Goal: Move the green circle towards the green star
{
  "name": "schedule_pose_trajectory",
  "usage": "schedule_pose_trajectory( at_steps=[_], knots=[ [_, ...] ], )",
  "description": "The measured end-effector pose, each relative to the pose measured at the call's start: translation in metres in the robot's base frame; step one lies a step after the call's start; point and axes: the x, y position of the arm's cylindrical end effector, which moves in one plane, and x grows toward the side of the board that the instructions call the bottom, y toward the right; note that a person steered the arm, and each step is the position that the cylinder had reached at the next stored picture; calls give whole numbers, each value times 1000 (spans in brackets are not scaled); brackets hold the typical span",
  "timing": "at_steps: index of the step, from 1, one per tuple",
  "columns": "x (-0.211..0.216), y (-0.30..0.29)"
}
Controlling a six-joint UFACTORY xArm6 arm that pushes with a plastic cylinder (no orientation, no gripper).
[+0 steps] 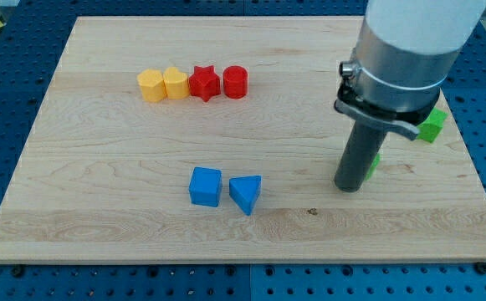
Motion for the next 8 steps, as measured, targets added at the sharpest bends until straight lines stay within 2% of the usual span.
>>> schedule_pose_trajectory(
  at_steps=[1,3,8],
  knots=[
    [-17,11],
    [-12,28],
    [-53,20]
  ],
)
